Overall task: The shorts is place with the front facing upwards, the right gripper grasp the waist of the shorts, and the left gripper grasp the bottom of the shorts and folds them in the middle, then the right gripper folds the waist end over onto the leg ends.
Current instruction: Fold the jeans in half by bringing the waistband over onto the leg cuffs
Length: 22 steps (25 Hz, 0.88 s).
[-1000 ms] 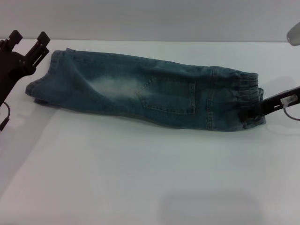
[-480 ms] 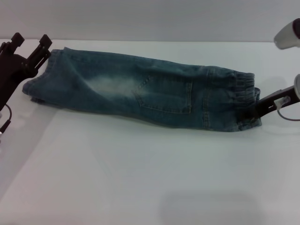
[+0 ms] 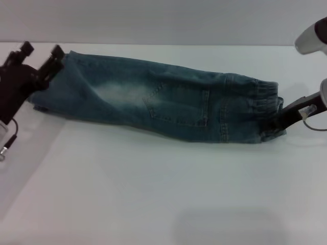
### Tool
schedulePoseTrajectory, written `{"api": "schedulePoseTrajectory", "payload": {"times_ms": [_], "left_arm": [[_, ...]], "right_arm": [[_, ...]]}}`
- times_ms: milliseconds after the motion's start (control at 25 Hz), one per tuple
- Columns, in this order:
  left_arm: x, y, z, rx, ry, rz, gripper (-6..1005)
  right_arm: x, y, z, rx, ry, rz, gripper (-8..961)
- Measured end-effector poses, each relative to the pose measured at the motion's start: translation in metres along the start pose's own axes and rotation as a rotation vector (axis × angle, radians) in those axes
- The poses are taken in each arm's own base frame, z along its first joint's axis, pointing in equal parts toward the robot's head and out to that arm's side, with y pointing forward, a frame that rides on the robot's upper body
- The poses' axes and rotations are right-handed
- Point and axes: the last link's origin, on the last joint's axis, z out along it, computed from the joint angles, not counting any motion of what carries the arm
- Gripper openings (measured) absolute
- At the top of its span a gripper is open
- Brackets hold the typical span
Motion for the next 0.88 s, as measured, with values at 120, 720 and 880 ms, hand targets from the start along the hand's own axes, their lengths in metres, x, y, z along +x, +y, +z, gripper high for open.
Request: {"api": "schedulePoseTrajectory", "payload": {"times_ms": [120, 720, 880], "left_arm": [[-0.010, 0.006, 0.007, -0.033, -0.074, 0.041, 843], [-0.035, 0.069, 0.039, -0.273, -0.190, 0.047, 843], [-0.042, 0.081, 0.042, -0.296, -0.220, 0.051, 843]], "right_arm": [[-0.003, 0.003, -0.020, -0.010, -0.003, -0.029, 77], [-0.004, 0.033, -0.093, -0.185, -0.067, -0.151, 48], [-0.008, 0.038, -0.110, -0.217, -0.078, -0.183, 46]]}}
